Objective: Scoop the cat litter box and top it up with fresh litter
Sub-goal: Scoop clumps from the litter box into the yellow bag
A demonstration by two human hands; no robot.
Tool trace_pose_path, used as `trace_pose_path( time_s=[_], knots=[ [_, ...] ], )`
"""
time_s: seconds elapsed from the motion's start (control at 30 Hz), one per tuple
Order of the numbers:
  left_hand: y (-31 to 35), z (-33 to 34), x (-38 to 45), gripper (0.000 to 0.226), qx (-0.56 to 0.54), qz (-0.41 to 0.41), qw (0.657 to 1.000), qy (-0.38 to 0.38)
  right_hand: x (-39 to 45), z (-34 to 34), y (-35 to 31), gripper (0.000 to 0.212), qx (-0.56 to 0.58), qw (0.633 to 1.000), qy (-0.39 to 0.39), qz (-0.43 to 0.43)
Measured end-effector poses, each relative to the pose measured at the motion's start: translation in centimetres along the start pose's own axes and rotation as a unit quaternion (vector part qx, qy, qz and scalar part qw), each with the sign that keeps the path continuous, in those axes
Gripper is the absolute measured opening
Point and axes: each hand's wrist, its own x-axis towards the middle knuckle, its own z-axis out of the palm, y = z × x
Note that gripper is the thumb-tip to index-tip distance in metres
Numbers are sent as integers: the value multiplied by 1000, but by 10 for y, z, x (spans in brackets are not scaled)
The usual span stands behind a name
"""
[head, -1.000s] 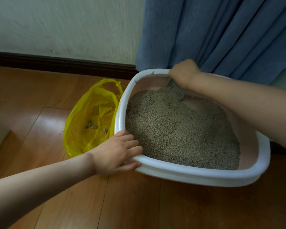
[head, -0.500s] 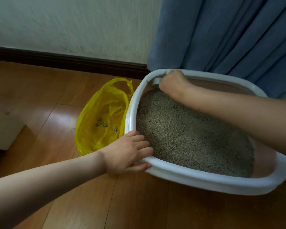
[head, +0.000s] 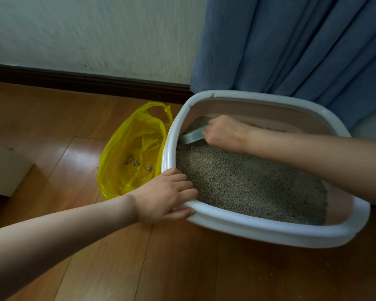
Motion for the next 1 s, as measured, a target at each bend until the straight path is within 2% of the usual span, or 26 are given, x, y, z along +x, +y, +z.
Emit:
trace_pose_path(
  time_s=[0.1,0.23,0.4,0.53,0.7,0.87,1.0],
  knots=[
    [0,0,0,30,-1,2,1000,0,-10,-15,18,23,1,1000,13,-18],
    [1,-2,0,30,1,-1,1000,-7,-16,-33,46,19,-8,999,17,26],
    [1,-2,0,30,1,-2,1000,-18,4,-17,27,8,-40,997,72,-9],
    [2,-3,1,29,2,-4,1000,-18,10,-4,11,20,7,999,11,33],
    [3,-4,0,28,4,-8,1000,-20,8,-11,23,23,36,999,-12,12],
    [3,-5,0,30,2,-9,1000,-29,5,-43,56,23,-42,999,6,1],
    [3,-4,0,30,-1,-8,1000,-28,11,-37,31,22,-28,1000,8,-8]
  ],
)
